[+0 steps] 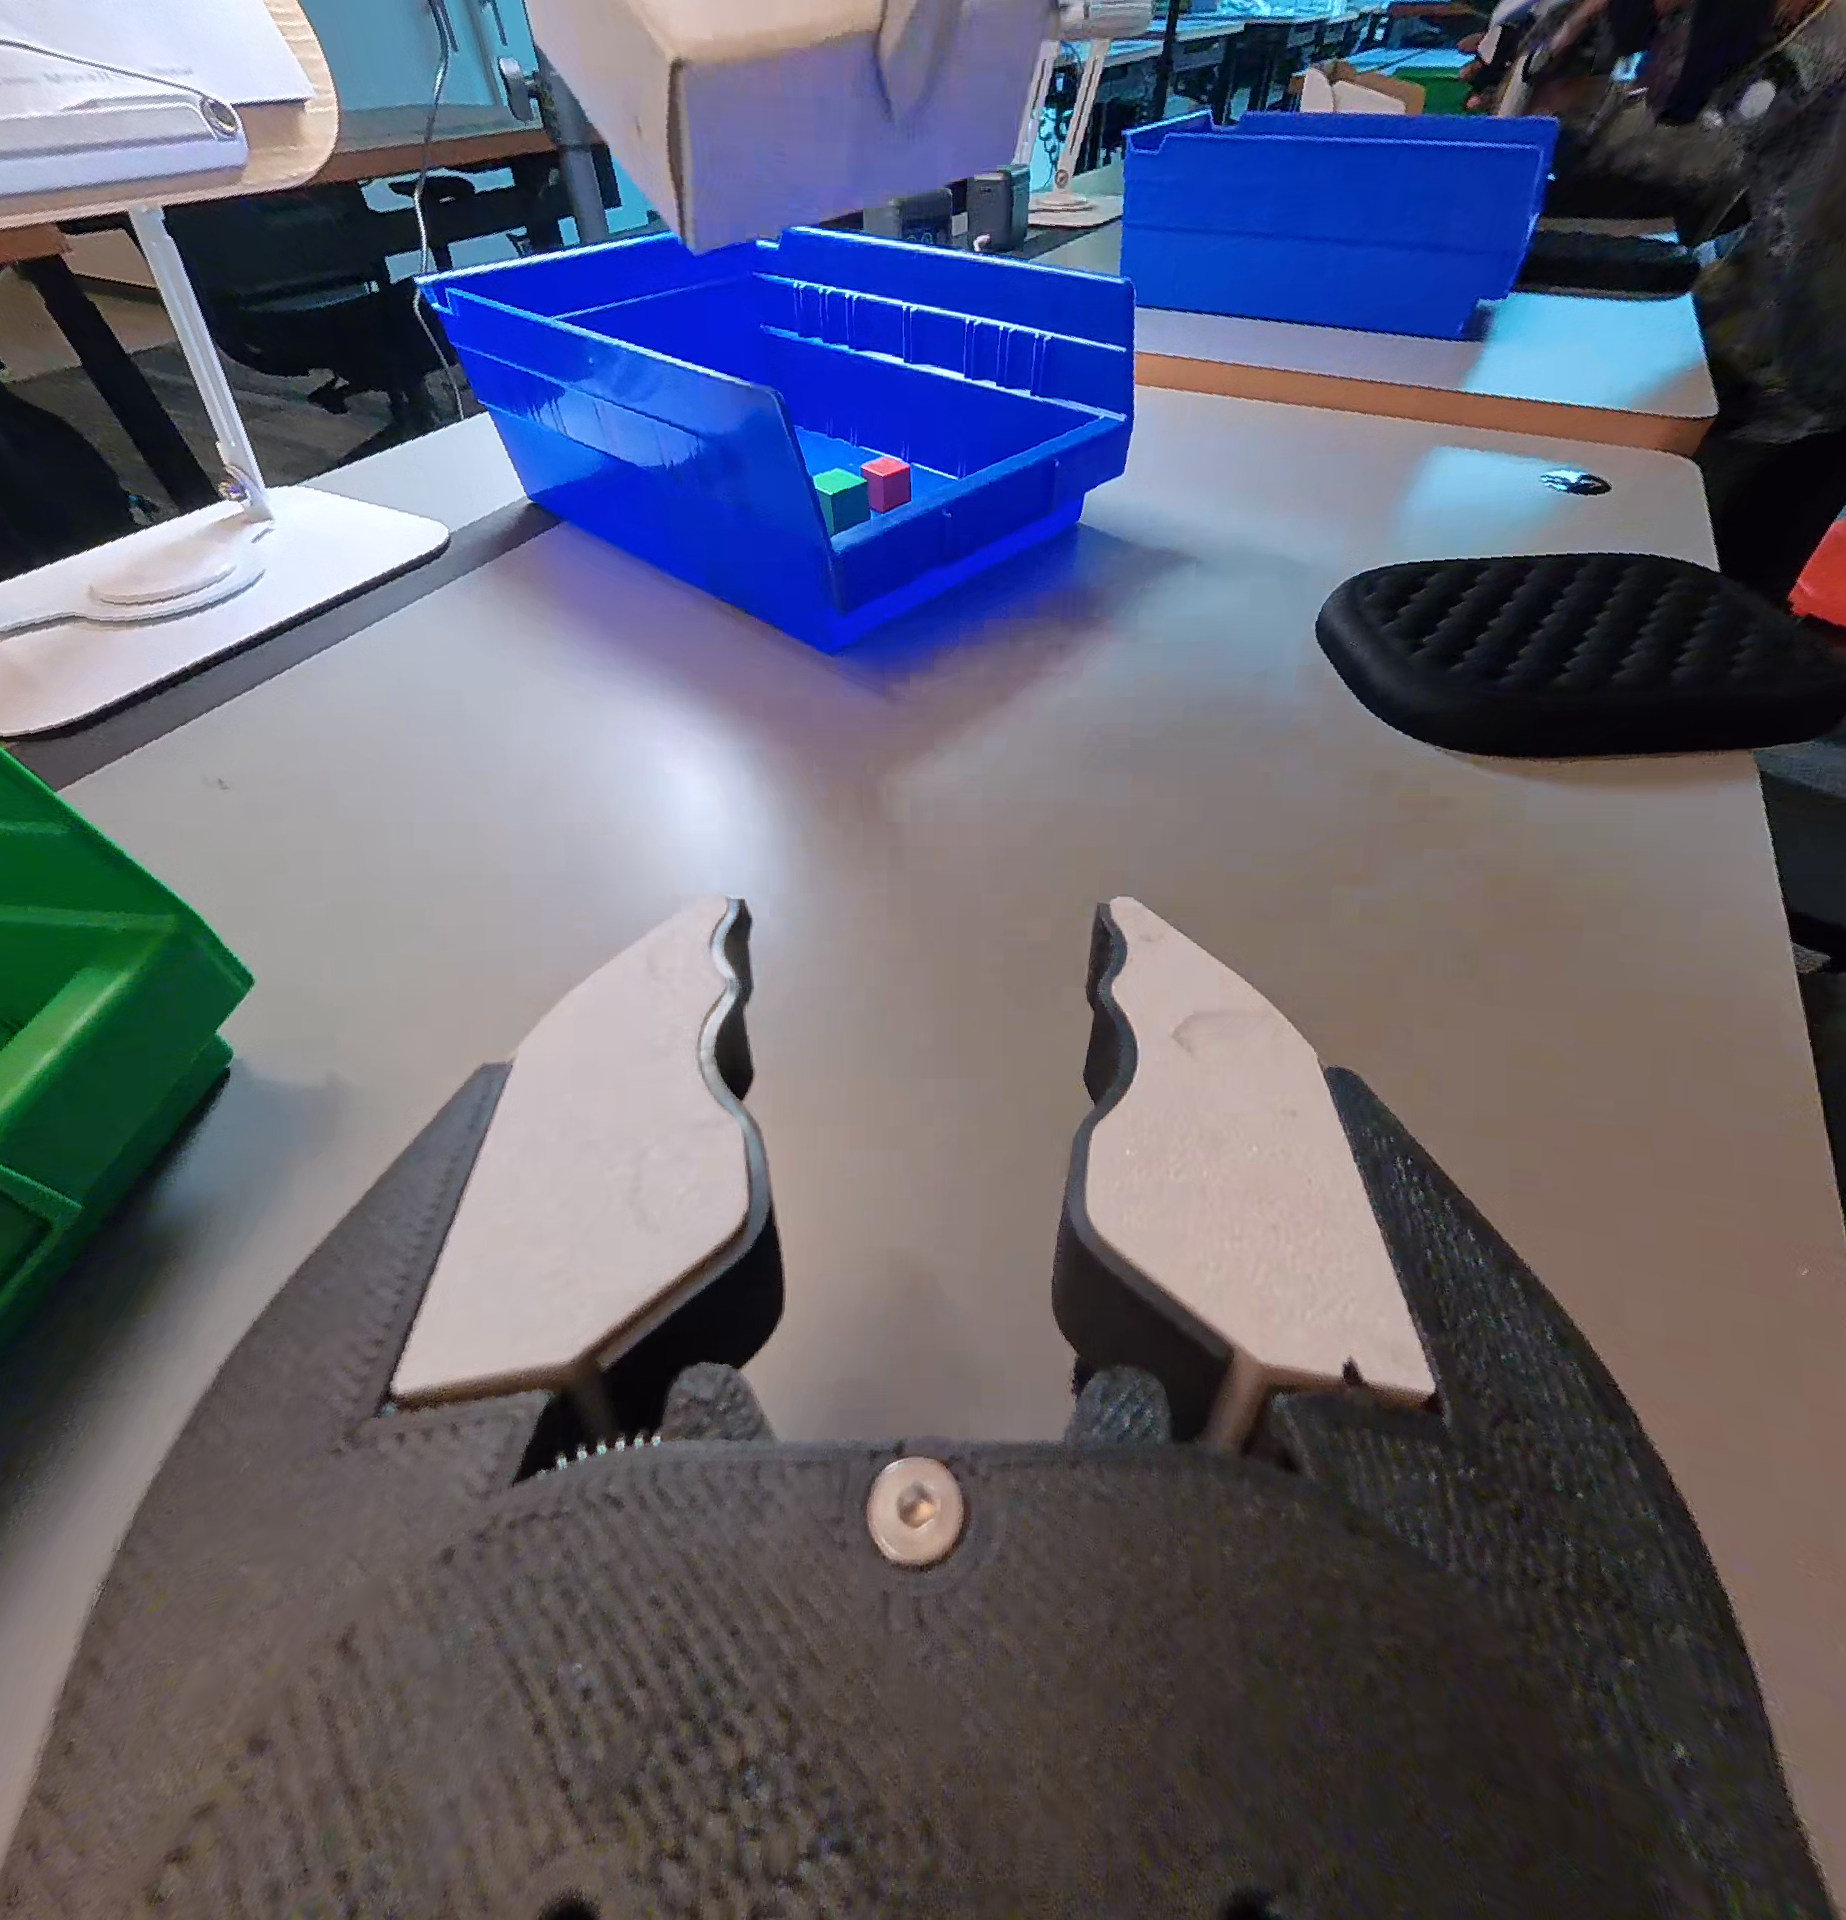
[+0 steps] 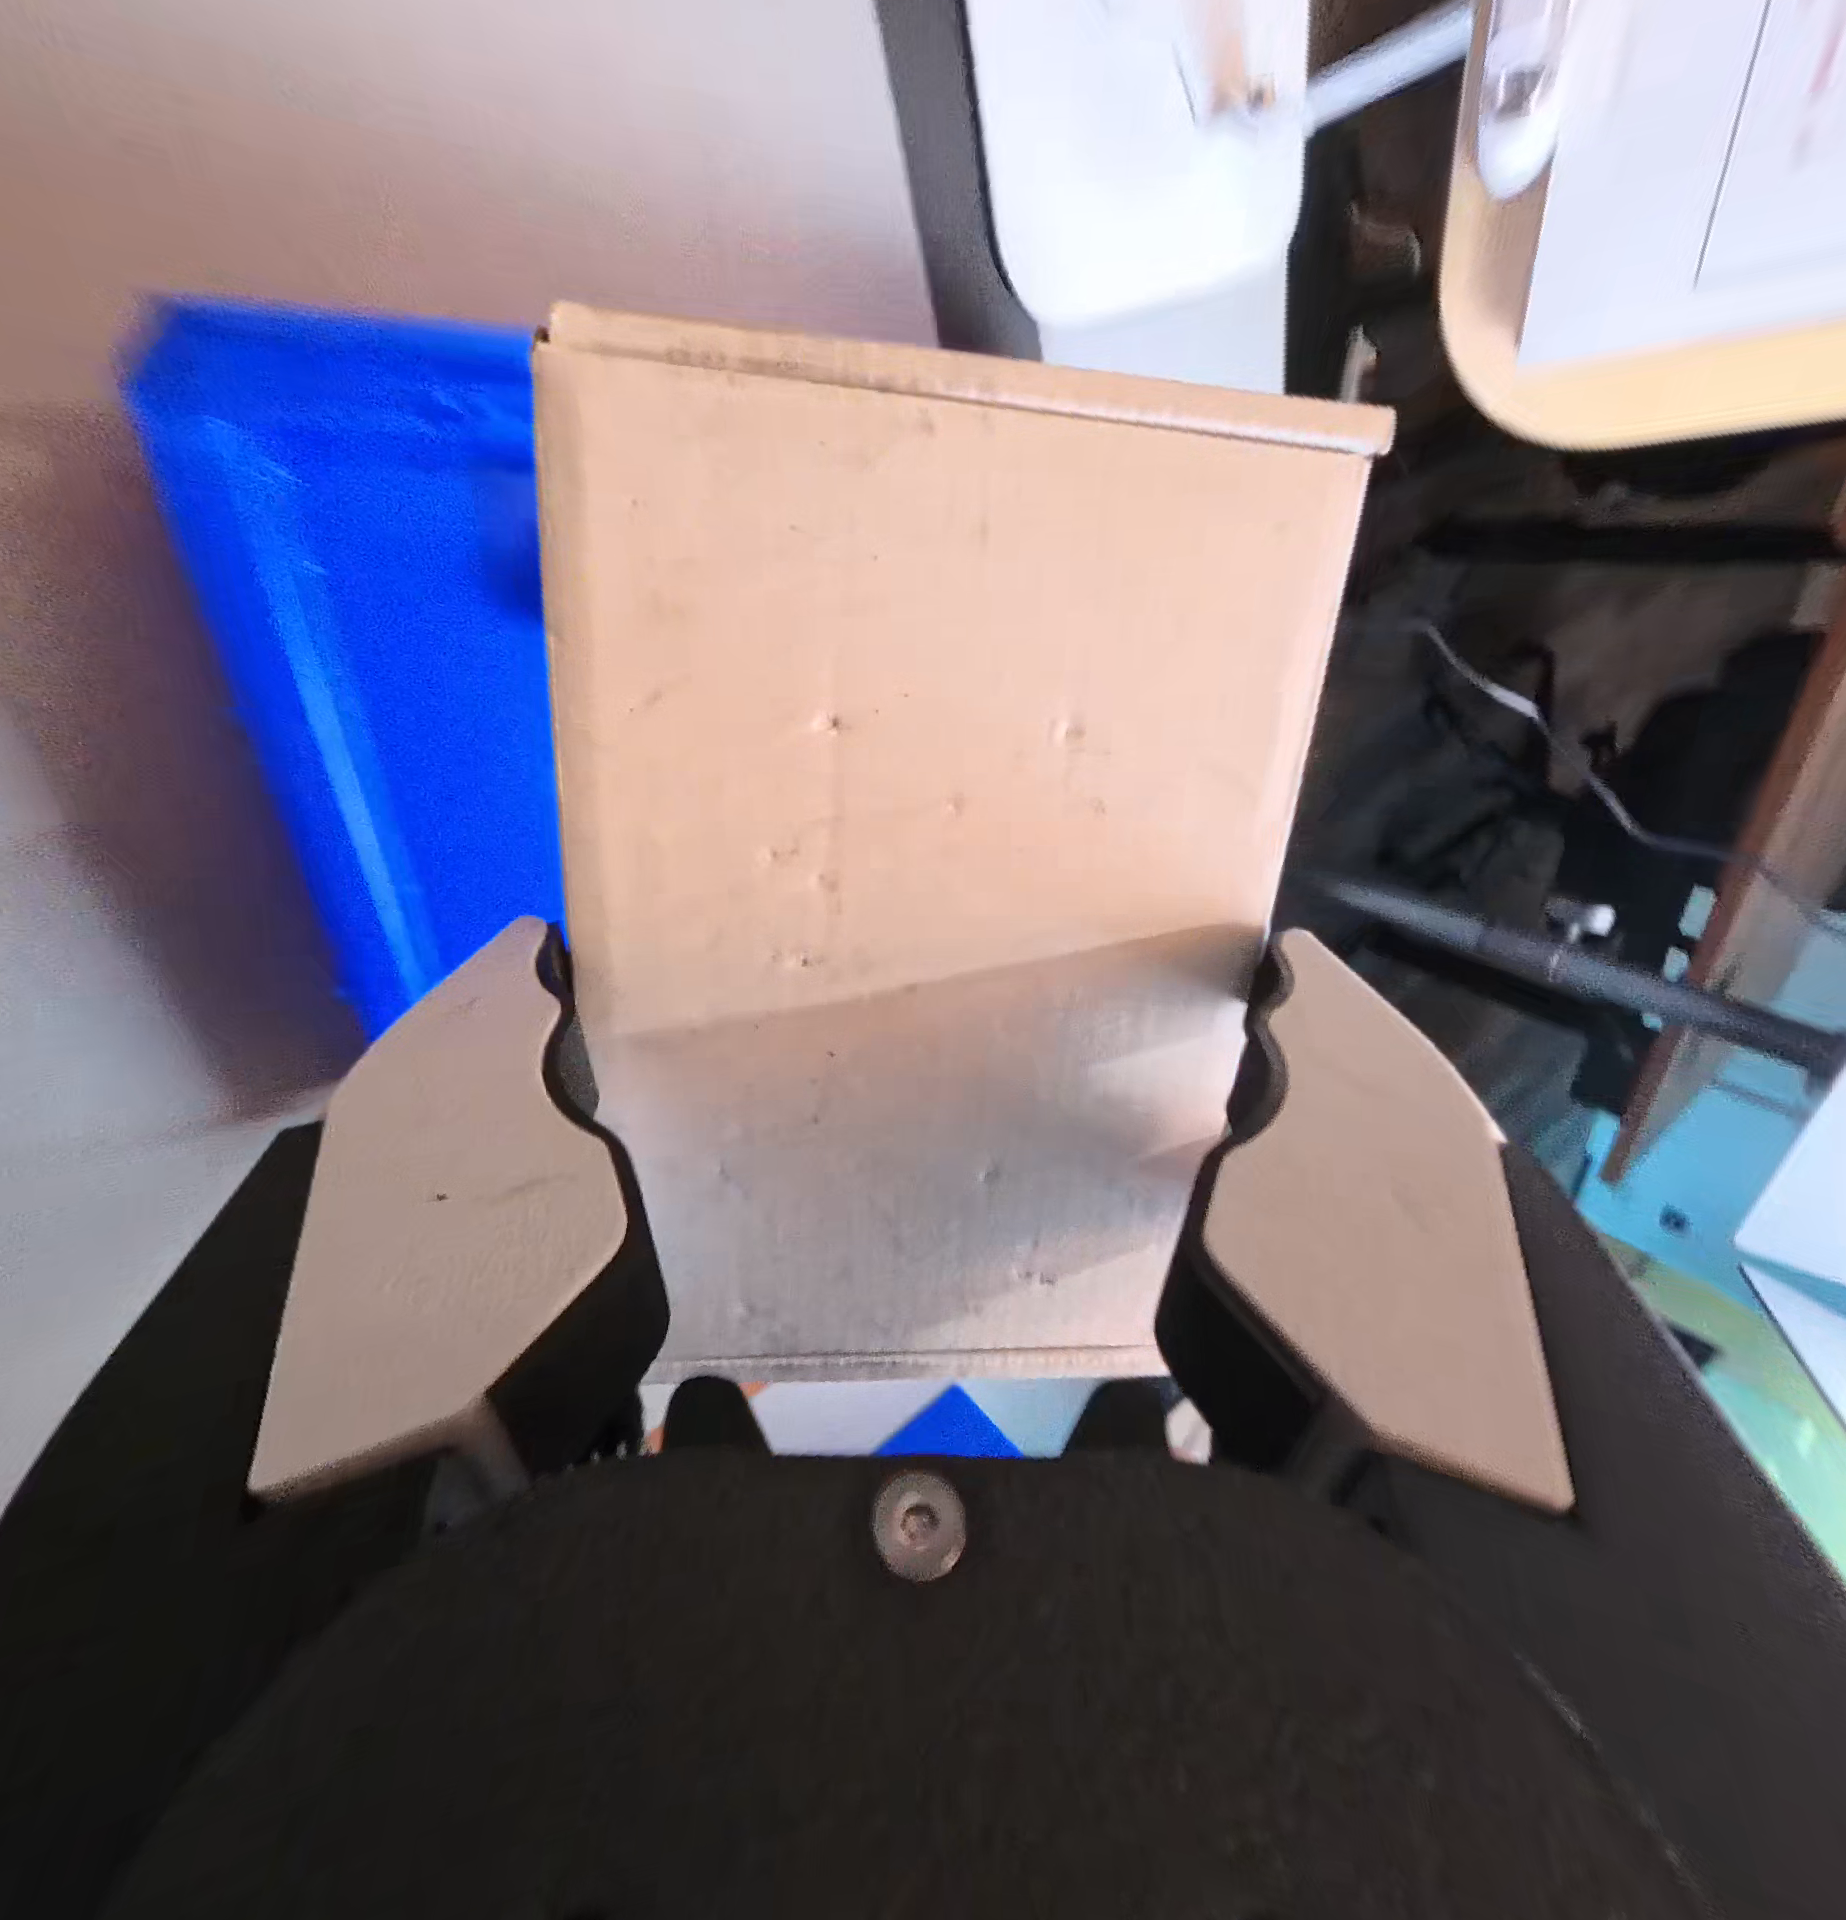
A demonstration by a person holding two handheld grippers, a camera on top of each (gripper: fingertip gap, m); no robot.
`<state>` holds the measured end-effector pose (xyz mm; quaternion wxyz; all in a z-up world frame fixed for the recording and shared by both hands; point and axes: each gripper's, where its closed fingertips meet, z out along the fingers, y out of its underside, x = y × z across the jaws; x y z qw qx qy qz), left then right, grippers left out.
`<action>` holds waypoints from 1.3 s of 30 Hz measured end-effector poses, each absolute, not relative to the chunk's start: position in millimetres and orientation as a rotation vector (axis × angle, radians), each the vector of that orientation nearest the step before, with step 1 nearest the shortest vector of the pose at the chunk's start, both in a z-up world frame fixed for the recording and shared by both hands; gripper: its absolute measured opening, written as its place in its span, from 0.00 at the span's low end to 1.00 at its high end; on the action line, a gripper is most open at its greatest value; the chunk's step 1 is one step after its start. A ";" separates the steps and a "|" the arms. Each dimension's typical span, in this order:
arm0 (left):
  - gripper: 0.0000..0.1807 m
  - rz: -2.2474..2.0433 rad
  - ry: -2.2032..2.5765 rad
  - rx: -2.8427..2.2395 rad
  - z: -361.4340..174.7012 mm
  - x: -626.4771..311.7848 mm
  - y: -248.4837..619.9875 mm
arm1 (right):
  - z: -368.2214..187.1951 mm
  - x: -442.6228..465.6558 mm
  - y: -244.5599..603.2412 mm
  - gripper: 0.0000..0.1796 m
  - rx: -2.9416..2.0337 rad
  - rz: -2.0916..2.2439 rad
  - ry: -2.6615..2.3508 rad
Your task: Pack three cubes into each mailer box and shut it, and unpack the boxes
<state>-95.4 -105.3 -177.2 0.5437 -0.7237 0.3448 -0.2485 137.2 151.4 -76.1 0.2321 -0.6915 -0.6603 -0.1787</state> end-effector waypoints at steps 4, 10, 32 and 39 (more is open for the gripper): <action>0.33 -0.598 0.814 -1.722 -178.0 -95.7 -105.0 | -109.4 156.2 198.8 0.67 -1.971 -0.574 -1.790; 0.33 -0.584 0.774 -1.697 -172.7 -100.7 -101.5 | -165.6 155.9 239.7 0.67 -2.027 -0.557 -1.868; 0.33 -0.543 0.696 -1.704 -167.3 -119.0 -87.9 | -116.0 100.6 178.1 0.55 -1.779 -0.032 -1.366; 0.33 -0.428 0.631 -1.734 -142.4 -158.7 -58.2 | -131.3 71.5 27.1 0.47 -1.709 0.505 -1.168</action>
